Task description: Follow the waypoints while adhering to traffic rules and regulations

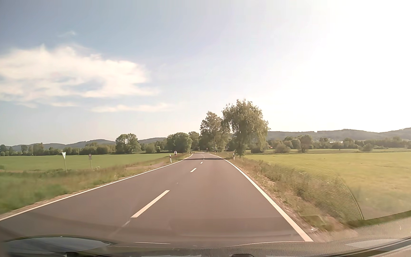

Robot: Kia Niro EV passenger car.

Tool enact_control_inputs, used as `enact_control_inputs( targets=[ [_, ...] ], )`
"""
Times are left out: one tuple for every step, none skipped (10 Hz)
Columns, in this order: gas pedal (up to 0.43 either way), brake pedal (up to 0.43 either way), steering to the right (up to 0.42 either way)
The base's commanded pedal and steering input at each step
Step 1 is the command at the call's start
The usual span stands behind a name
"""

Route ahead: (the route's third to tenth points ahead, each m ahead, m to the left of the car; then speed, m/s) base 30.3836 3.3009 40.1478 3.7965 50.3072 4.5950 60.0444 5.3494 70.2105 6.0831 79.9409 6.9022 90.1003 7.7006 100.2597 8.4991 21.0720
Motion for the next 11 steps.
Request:
enact_control_inputs(
  targets=[
    [0.189,0.0,-0.007],
    [0.169,0.0,-0.007],
    [0.15,0.0,-0.008],
    [0.15,0.0,-0.008],
    [0.15,0.0,-0.008],
    [0.15,0.0,-0.008],
    [0.157,0.0,-0.008],
    [0.169,0.0,-0.008],
    [0.177,0.0,-0.008],
    [0.189,0.0,-0.009],
    [0.189,0.0,-0.009]
  ],
)
